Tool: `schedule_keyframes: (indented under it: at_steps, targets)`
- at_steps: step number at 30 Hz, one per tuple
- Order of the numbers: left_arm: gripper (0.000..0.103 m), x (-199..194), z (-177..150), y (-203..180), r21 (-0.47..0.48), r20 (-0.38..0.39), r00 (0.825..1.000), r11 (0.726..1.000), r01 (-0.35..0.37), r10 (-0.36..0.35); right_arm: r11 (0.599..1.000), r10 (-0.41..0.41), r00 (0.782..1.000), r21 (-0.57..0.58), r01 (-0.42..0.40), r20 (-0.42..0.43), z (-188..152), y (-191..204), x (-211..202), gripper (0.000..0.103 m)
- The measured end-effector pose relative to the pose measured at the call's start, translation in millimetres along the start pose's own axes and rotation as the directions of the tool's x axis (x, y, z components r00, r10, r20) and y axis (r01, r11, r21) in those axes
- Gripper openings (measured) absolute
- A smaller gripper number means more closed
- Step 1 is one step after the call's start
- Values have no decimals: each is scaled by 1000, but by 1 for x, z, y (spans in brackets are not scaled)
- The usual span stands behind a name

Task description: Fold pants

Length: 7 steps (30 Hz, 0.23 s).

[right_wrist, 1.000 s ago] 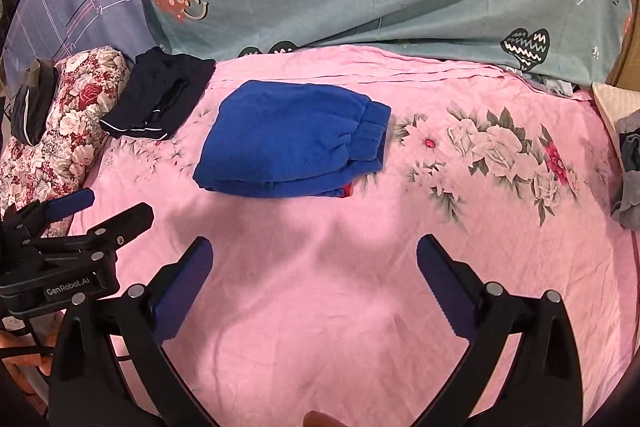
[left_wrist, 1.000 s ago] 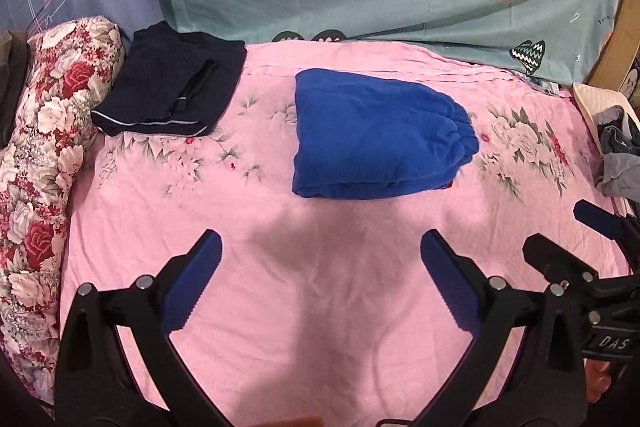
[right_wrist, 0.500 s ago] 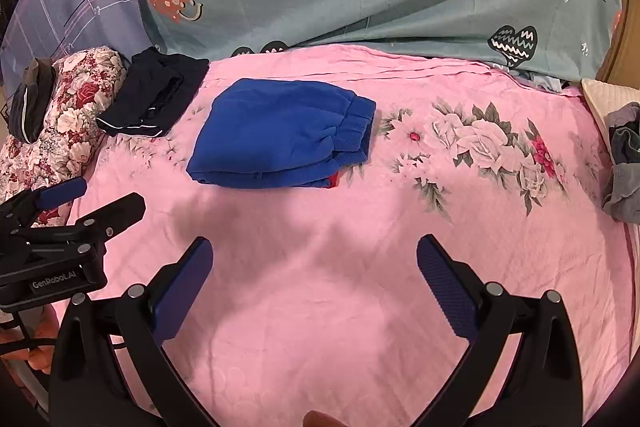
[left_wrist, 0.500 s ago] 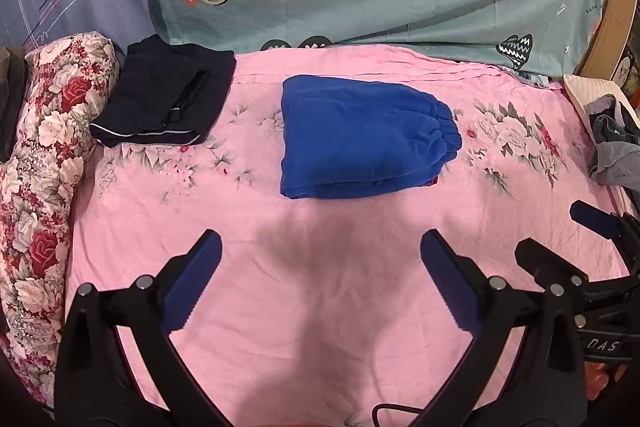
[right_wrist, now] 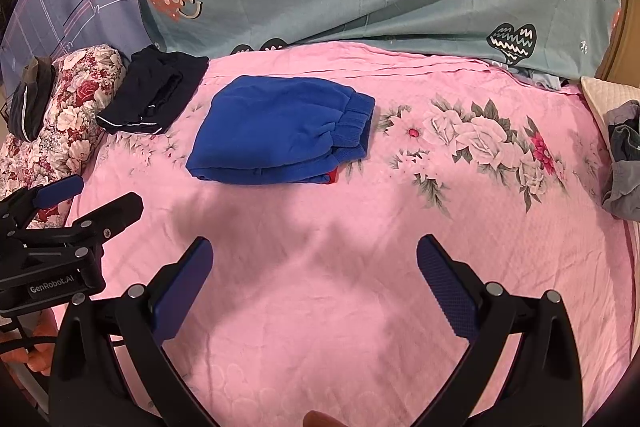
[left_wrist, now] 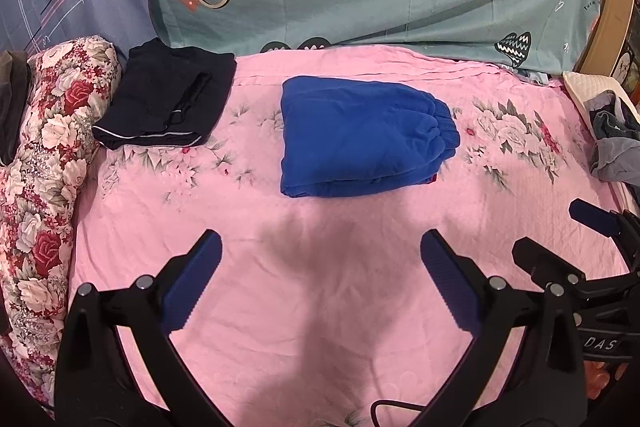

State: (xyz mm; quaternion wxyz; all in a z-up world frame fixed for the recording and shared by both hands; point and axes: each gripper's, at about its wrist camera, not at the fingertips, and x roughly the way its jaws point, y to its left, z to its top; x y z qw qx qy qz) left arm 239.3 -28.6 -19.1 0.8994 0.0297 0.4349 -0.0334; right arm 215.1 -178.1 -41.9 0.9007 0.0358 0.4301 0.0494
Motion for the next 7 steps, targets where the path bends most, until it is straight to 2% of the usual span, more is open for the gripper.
schedule_keyframes:
  at_steps: [7]
  targets:
    - [101, 0, 1, 2, -3, -4, 1000, 1000, 1, -1, 1000, -2, 1000, -2, 2, 2, -1, 2, -2, 102]
